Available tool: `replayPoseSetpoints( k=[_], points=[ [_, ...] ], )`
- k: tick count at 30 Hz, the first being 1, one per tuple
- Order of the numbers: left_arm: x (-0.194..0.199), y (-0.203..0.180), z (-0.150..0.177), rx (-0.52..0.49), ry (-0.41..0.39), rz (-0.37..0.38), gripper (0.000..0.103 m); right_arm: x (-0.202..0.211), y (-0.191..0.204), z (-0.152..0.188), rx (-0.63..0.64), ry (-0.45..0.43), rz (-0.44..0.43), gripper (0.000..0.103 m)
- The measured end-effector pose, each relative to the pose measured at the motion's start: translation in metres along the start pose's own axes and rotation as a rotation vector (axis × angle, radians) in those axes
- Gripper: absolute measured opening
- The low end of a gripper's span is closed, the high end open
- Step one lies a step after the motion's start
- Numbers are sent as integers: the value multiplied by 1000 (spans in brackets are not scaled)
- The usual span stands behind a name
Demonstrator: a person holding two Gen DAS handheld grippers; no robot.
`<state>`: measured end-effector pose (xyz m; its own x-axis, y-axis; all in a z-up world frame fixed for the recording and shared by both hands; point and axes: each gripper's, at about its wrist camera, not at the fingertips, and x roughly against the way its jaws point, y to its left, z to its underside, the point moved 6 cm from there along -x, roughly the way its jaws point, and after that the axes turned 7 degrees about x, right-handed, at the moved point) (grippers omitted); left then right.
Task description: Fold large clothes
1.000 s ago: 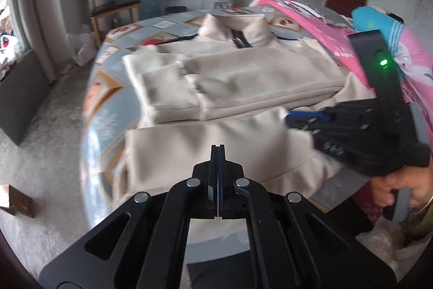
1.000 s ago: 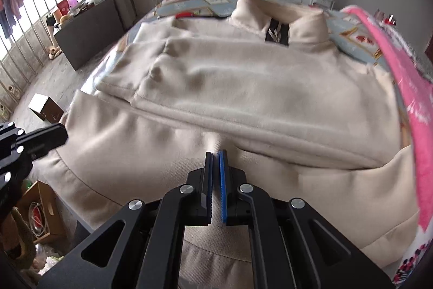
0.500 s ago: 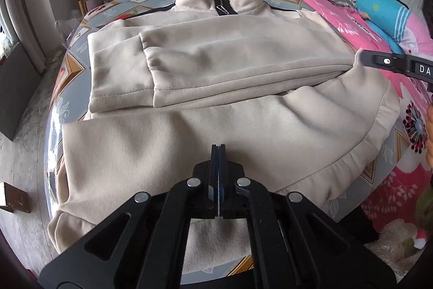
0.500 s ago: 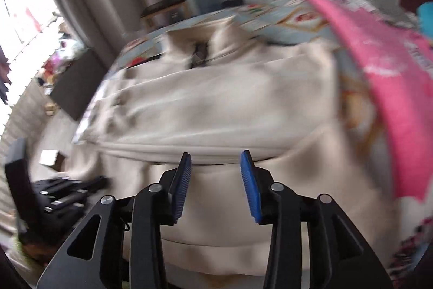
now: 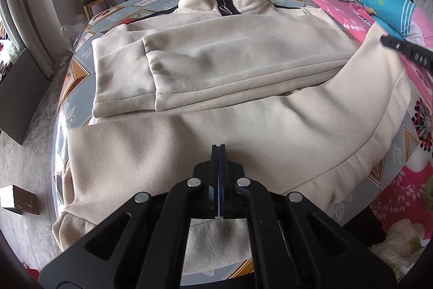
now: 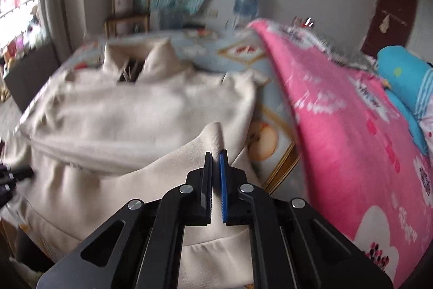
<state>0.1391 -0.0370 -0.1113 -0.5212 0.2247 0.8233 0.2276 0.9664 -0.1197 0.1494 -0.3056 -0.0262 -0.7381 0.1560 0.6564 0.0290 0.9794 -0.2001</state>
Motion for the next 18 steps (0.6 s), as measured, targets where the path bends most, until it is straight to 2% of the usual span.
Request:
replayPoseSetpoints(
  k=[2, 4, 6, 8, 10, 12, 14, 16, 18],
  points=[
    [0, 1, -1, -7, -1, -7, 0, -9, -12, -1, -60, 3, -4, 5],
    [0, 1, -1, -12, -4, -21, 0, -38, -20, 9, -126, 57, -35, 5],
    [0, 3, -2, -8, -7, -27, 0, -67, -20, 26, -120, 123, -18, 5],
    [0, 4, -2, -1, -10, -28, 0, -81, -14, 37, -98, 153, -6, 5],
    [0, 5, -2, 3, -12, -25, 0, -77, -12, 34, -67, 153, 27, 5],
    [0, 6, -2, 2, -14, -25, 0, -65, -16, 30, -76, 163, 17, 6],
    [0, 6, -2, -5, -18, -24, 0, -43, -27, 22, -124, 130, -2, 23],
    [-1, 6, -2, -9, -19, -23, 0, -12, -41, 13, -162, 56, 19, 33],
    [-1, 6, -2, -8, -20, -18, 0, 22, -50, 4, -176, -13, 35, 34]
  ],
)
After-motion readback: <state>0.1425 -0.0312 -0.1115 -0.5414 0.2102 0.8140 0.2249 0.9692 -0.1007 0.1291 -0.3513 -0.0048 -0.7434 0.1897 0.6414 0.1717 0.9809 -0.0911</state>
